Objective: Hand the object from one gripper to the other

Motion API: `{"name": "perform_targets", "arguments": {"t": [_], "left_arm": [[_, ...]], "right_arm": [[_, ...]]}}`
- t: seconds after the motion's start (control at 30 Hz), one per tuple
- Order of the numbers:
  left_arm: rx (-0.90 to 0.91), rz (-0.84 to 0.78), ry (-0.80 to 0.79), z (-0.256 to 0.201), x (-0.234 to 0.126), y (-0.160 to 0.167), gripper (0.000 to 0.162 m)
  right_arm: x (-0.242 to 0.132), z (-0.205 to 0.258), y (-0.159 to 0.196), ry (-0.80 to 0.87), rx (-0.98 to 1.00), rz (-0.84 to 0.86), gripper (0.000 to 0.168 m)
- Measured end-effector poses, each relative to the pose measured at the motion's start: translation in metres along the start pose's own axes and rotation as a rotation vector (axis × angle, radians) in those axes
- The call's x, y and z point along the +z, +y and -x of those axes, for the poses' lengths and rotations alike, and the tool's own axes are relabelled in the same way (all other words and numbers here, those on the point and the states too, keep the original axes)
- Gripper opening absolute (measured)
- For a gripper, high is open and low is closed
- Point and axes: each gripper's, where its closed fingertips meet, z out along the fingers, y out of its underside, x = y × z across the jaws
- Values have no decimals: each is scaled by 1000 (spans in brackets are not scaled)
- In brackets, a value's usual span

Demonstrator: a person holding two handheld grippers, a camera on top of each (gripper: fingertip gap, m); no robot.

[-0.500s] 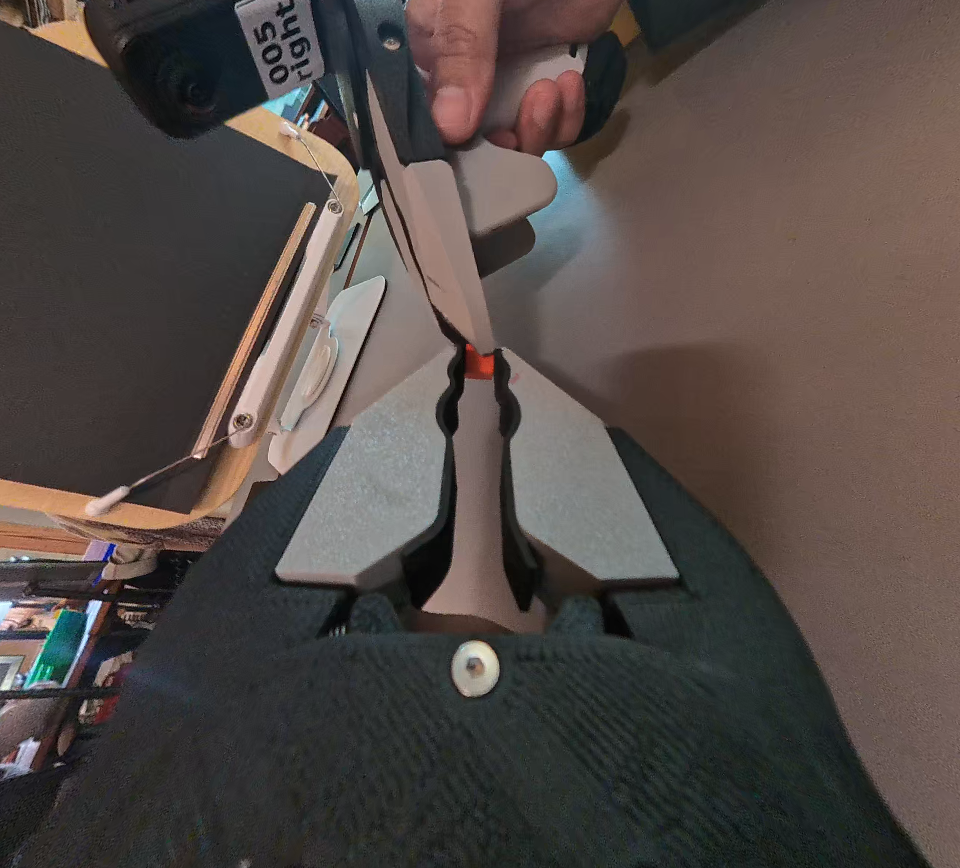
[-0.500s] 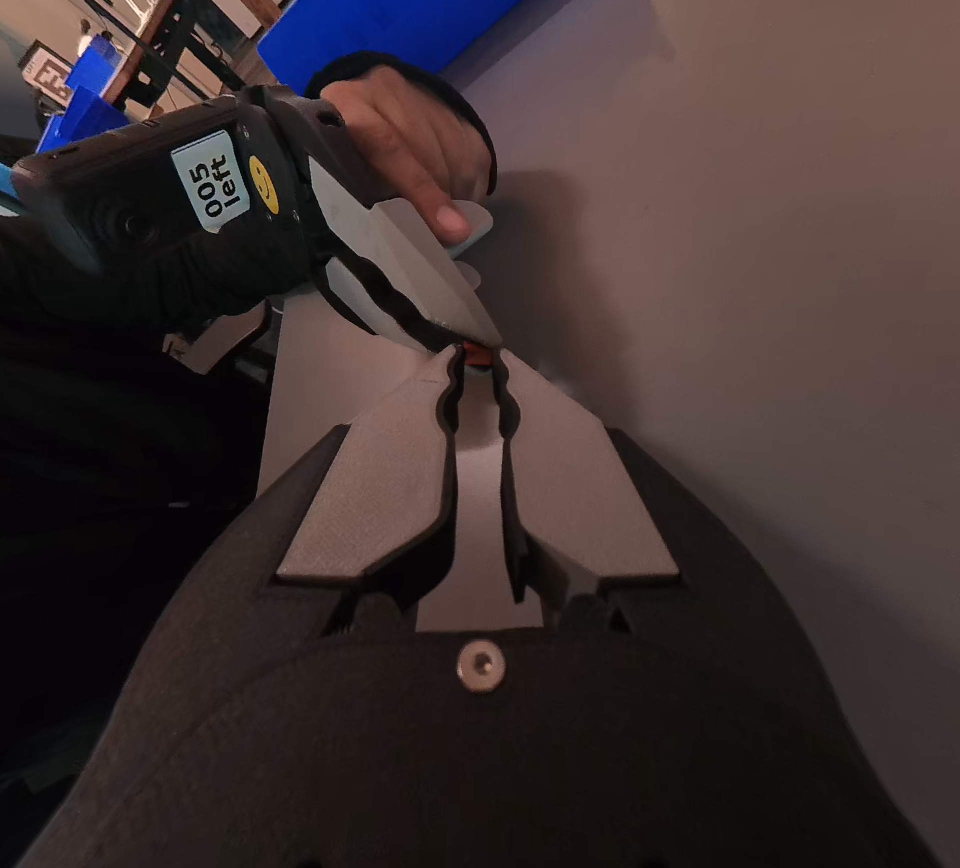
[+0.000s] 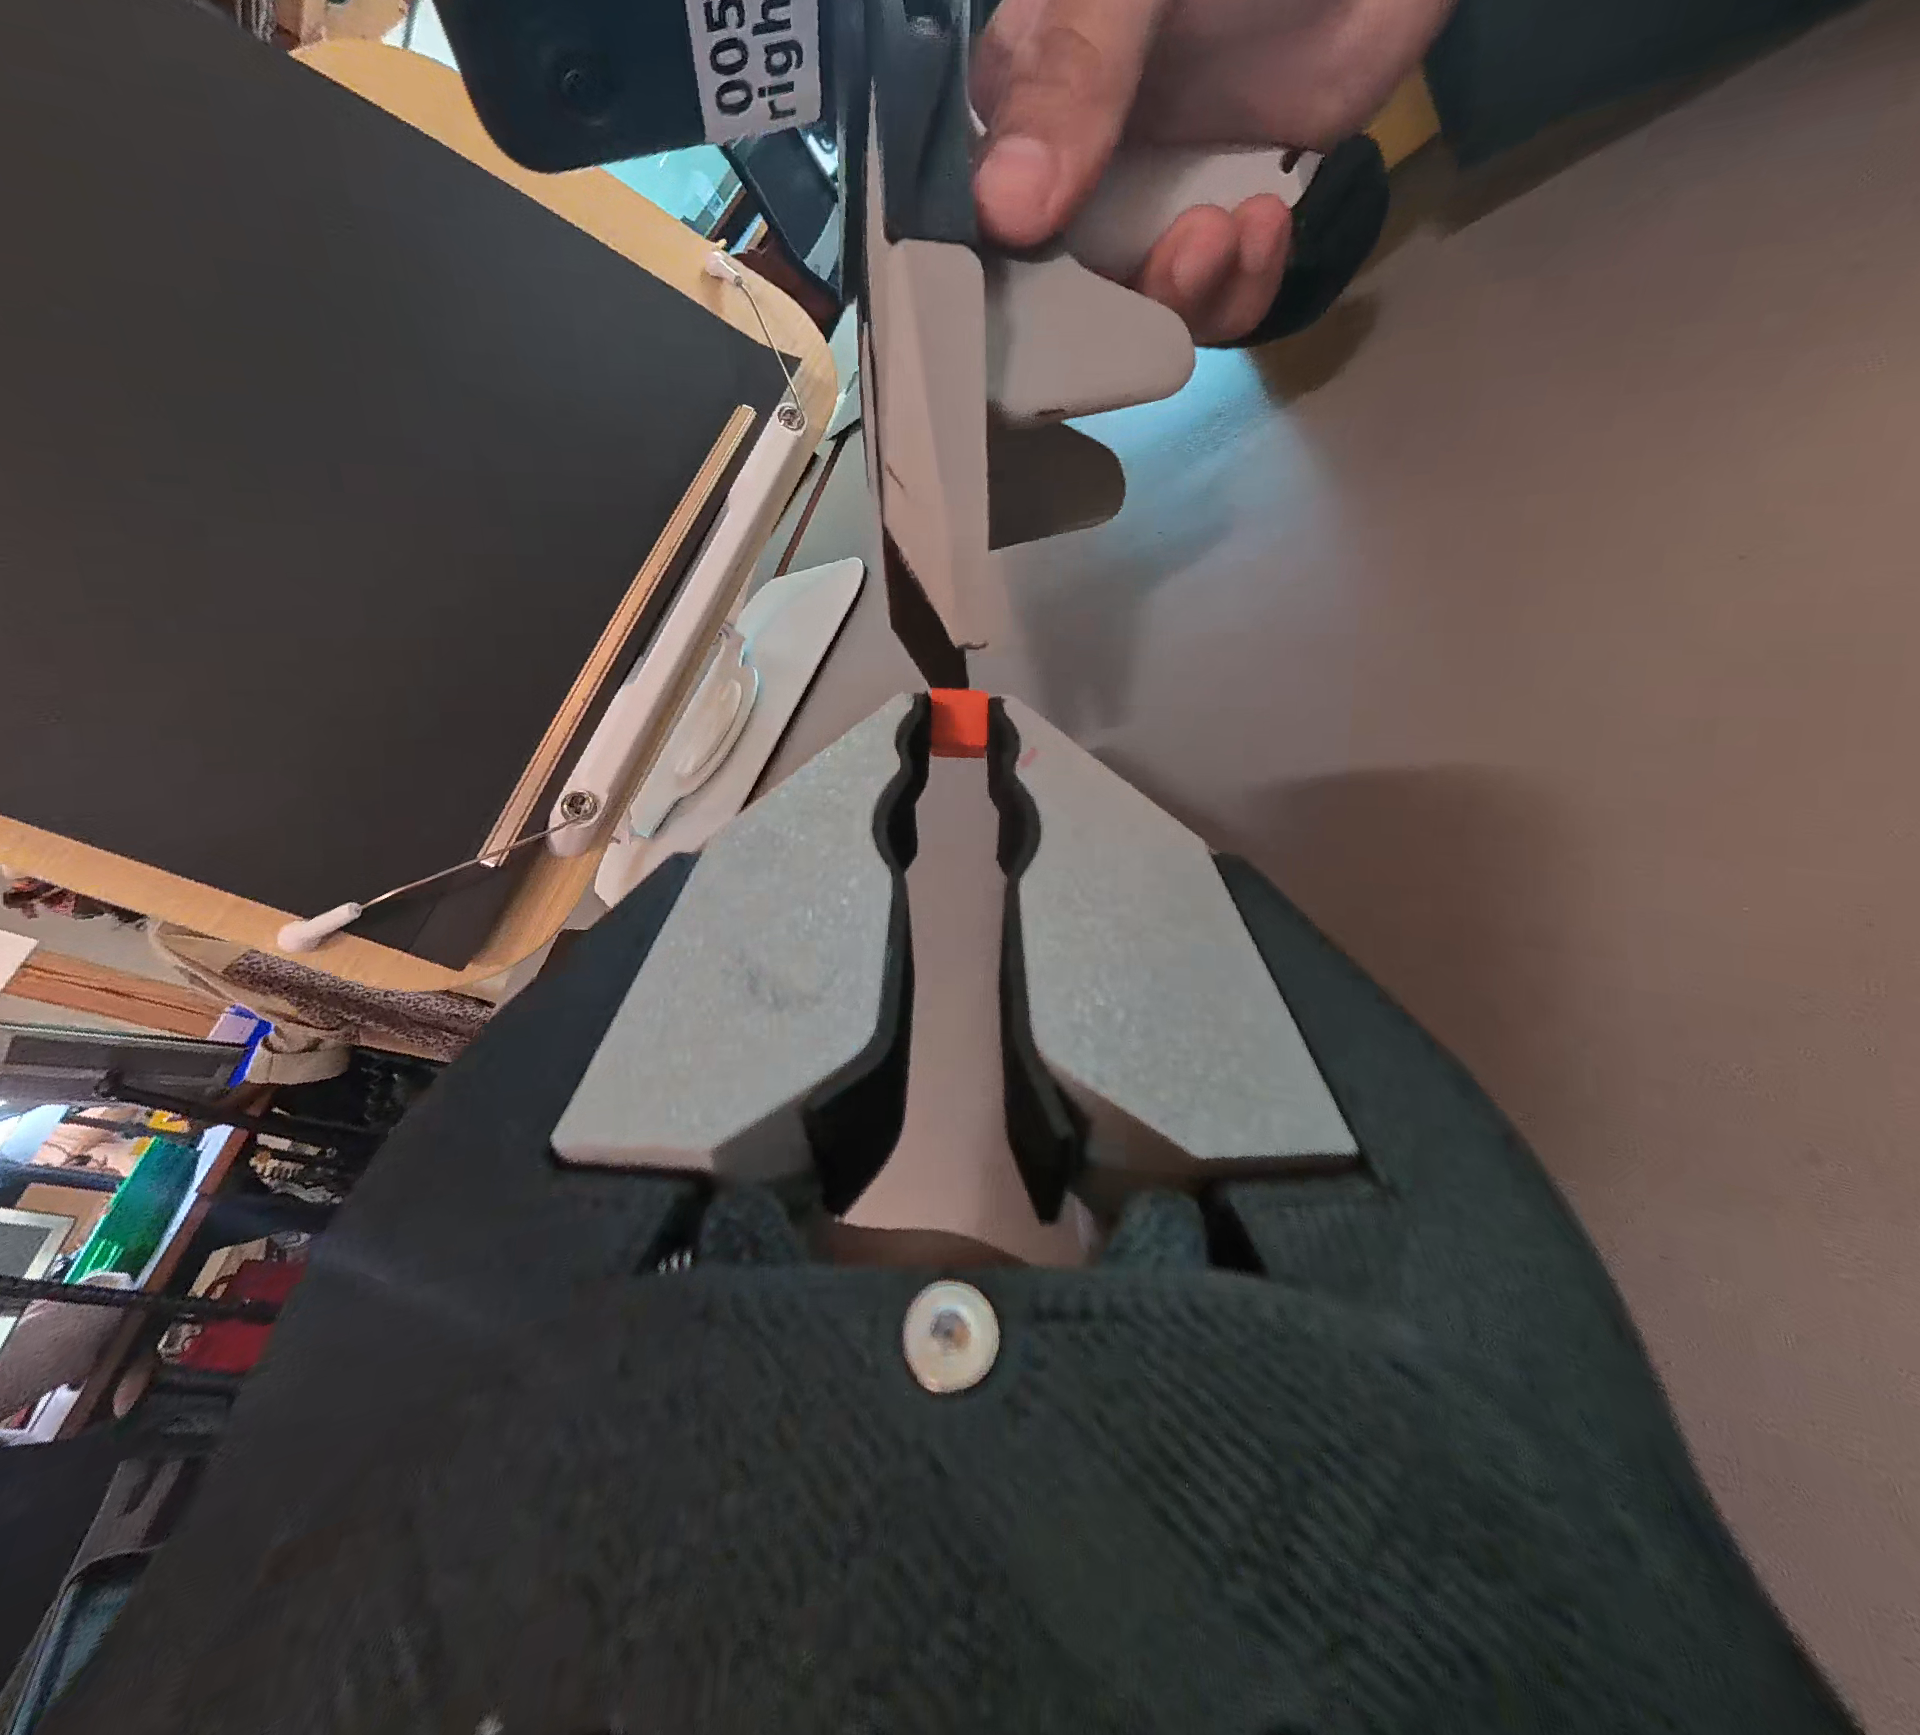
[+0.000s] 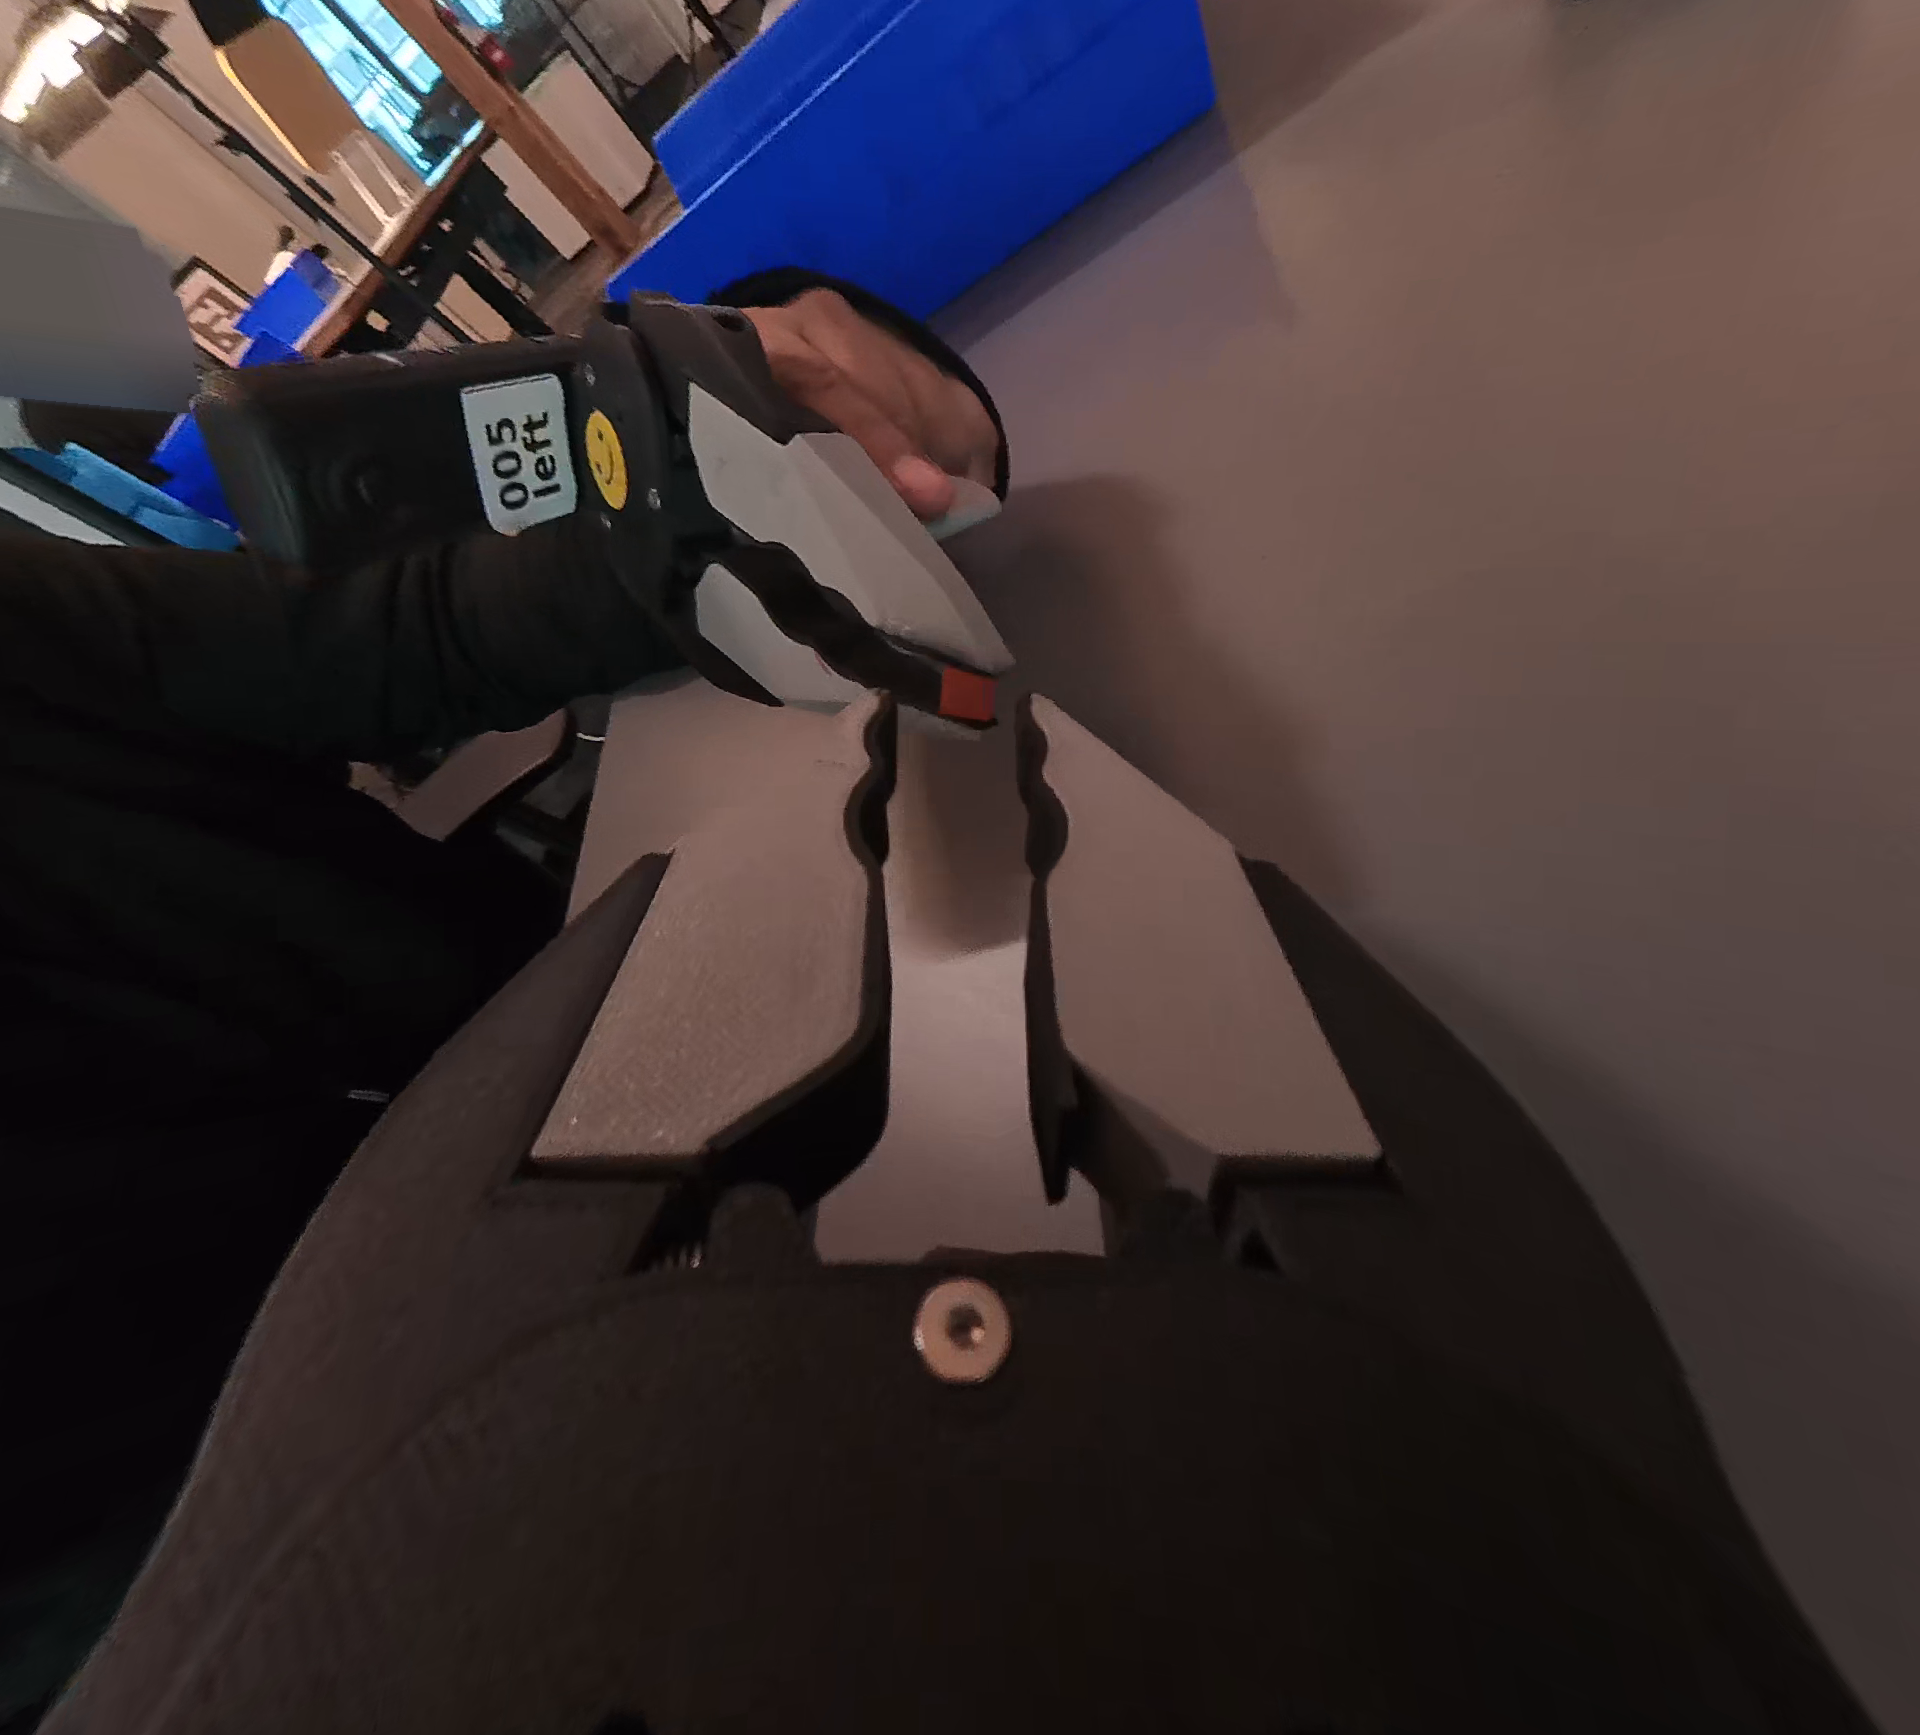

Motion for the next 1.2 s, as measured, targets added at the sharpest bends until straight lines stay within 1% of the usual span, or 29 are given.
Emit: {"name": "perform_targets", "arguments": {"t": [0.07,0.2,0.3,0.5,0.6,0.7,0.77,0.87,0.97,1.03,1.1,1.13,1.2], "left_arm": [[1,-5,-4,0,0,-1,8],[6,18,-17,1,2,3,8],[-3,33,-15,1,3,7,8],[13,37,-17,0,4,7,8],[-9,61,-24,1,6,11,9],[-65,133,-35,5,8,24,10],[-117,159,-54,12,7,32,9],[-287,188,-40,20,5,42,14],[-466,200,-48,31,1,49,14],[-591,192,-38,35,0,50,14],[-736,191,3,32,1,50,18],[-797,181,9,33,1,50,20],[-876,137,46,33,1,45,21]], "right_arm": [[3,-1,1,6,3,8,17],[6,-6,1,22,17,5,6],[9,-9,1,38,12,2,6],[11,-9,2,20,37,-4,6],[12,-14,1,85,-18,11,6],[9,-24,0,197,-90,26,6],[2,-40,0,340,-169,61,6],[-4,-51,-6,514,-341,91,6],[-10,-58,-13,722,-606,147,6],[-7,-54,-17,814,-809,184,6],[-2,-48,-23,894,-974,197,6],[0,-46,-26,930,-1033,201,6],[3,-45,-29,977,-1090,219,6]]}}
